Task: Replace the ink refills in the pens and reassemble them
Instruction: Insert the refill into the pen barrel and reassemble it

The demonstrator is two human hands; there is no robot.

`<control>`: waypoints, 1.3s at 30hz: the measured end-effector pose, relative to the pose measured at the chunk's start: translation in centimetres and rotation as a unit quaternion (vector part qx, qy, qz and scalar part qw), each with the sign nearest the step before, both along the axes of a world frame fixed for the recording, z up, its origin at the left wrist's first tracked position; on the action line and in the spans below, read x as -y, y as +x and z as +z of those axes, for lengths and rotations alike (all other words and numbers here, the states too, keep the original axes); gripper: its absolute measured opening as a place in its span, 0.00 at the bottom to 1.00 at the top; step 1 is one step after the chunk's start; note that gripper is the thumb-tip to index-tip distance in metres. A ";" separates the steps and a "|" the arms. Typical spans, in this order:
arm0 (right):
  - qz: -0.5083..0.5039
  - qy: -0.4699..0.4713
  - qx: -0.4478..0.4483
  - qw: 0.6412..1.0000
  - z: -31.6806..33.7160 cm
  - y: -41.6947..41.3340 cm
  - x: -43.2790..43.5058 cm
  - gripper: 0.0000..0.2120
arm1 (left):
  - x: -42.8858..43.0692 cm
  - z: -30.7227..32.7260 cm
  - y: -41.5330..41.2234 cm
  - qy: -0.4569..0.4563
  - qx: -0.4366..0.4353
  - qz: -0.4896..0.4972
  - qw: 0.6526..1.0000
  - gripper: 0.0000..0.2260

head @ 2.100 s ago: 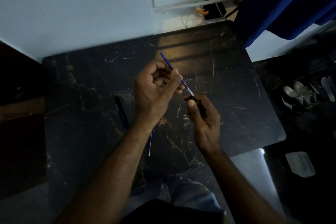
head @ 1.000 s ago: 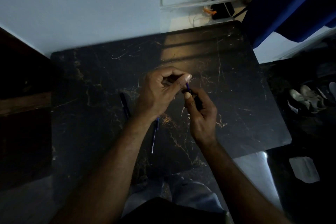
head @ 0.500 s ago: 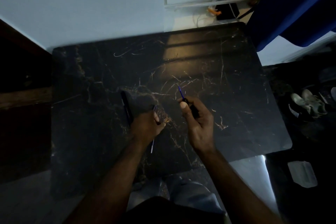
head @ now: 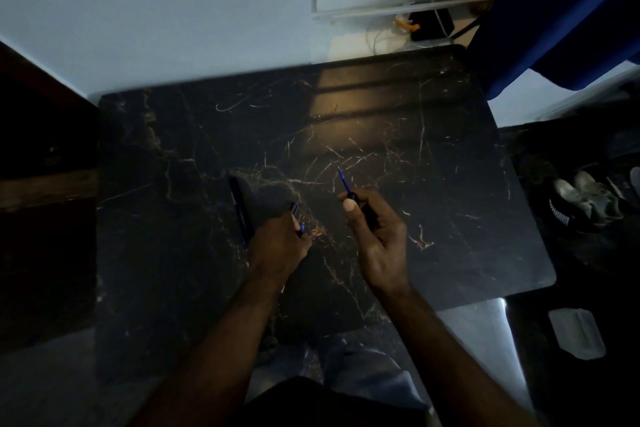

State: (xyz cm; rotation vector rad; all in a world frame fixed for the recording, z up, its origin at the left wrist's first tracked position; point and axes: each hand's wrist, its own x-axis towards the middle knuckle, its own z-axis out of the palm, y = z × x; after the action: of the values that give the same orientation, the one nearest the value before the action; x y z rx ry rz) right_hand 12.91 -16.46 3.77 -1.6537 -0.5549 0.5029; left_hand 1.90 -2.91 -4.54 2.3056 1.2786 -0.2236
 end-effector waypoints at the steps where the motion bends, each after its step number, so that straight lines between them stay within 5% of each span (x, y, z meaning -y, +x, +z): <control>1: 0.002 0.000 0.001 1.000 -0.1 0.0 0.1 0.09 | 0.0 0.0 0.1 -0.004 0.001 0.006 1.000 0.11; 6: 0.008 -0.009 0.002 1.000 -0.3 -0.2 0.5 0.08 | 0.5 0.9 0.4 -0.040 0.036 0.045 0.998 0.09; 9: -0.002 -0.010 -0.006 1.000 -0.1 -0.2 0.9 0.08 | 0.3 3.2 1.2 -0.162 0.138 0.152 0.965 0.08; 11: -0.003 -0.011 -0.006 1.000 0.1 -0.1 1.2 0.10 | -0.7 6.2 1.7 -0.284 0.288 0.254 0.879 0.08; 14: -0.003 -0.014 -0.013 1.000 0.3 -0.1 1.3 0.12 | -2.0 11.5 2.5 -0.431 0.495 0.277 0.701 0.05; 16: -0.010 -0.016 -0.007 1.000 0.6 -0.1 1.0 0.12 | -2.5 13.8 3.5 -0.452 0.553 0.250 0.654 0.05; 26: -0.033 0.014 0.022 0.999 2.5 0.2 -0.7 0.14 | -1.7 16.5 6.0 -0.446 0.613 0.212 0.616 0.09; 39: -0.043 0.018 0.036 0.998 3.6 0.0 -0.9 0.10 | -0.7 16.6 5.8 -0.401 0.610 0.163 0.664 0.09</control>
State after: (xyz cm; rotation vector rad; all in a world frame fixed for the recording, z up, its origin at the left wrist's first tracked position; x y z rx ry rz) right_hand 12.86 -15.53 7.41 -1.6581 -0.5396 0.3687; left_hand 7.71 -2.24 12.07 0.9350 0.5704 0.6707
